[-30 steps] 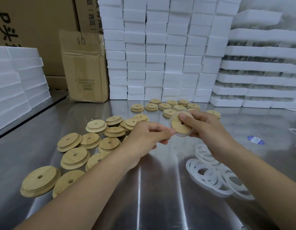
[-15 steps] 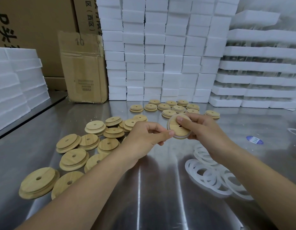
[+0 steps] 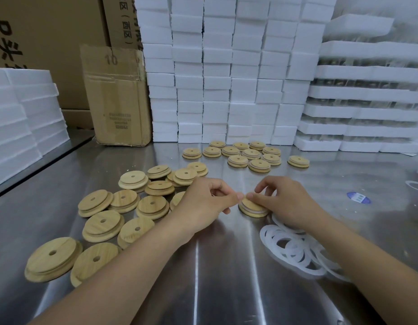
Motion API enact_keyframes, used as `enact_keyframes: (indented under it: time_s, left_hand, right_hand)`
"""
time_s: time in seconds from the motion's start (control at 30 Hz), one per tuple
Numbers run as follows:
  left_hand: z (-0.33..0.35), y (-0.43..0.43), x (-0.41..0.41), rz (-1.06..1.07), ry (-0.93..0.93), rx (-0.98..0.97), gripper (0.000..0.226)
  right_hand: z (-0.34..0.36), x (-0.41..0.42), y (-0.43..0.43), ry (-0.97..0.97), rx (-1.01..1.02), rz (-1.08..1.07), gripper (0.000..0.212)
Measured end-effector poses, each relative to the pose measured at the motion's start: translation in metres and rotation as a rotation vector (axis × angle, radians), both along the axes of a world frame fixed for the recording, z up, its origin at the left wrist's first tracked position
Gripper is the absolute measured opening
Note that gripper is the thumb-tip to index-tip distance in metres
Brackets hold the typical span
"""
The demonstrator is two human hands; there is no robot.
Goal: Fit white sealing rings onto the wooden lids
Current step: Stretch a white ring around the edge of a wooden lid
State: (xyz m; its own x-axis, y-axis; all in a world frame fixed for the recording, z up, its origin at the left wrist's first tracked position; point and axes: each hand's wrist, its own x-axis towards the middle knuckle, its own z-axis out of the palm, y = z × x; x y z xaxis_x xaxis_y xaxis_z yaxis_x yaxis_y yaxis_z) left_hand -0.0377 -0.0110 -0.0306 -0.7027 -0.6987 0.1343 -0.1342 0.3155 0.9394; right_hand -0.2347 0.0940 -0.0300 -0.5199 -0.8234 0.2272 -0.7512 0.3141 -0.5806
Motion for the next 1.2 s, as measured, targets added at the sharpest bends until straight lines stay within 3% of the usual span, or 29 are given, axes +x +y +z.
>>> enact_keyframes:
  time_s: [0.27,0.4,0.53,0.63,0.7,0.8,0.87,1.03,1.2]
  left_hand:
    - [0.006,-0.001,0.000,0.091,0.090,0.015,0.018]
    - [0.016,-0.008,0.001,0.266,0.258,0.031,0.018]
    - [0.027,-0.025,0.003,0.388,0.309,0.017,0.015]
    - [0.029,-0.050,-0.011,0.506,0.047,-0.318,0.004]
    - [0.027,-0.067,-0.024,0.494,-0.254,-0.567,0.024]
    - [0.032,-0.090,-0.044,0.434,-0.678,-0.700,0.049]
    - [0.037,-0.101,-0.054,0.379,-0.876,-0.702,0.051]
    - [0.038,-0.106,-0.065,0.352,-0.945,-0.742,0.021]
    - [0.040,-0.092,-0.062,0.331,-0.771,-0.672,0.029]
  right_hand:
    - [0.017,0.017,0.005,-0.245,0.033,0.150,0.013]
    - [0.017,0.023,0.007,-0.088,-0.043,0.176,0.042]
    - [0.022,0.022,0.010,-0.015,-0.088,0.127,0.042]
    - [0.023,0.022,0.013,0.075,-0.067,0.100,0.041]
    - [0.023,0.024,0.014,0.126,-0.028,0.091,0.040]
    - [0.021,0.024,0.013,0.188,0.020,0.072,0.042]
    - [0.021,0.021,0.012,0.226,0.028,0.049,0.041]
    - [0.024,0.010,0.008,0.250,-0.046,-0.014,0.025]
    - [0.024,0.008,0.008,0.171,-0.024,0.027,0.014]
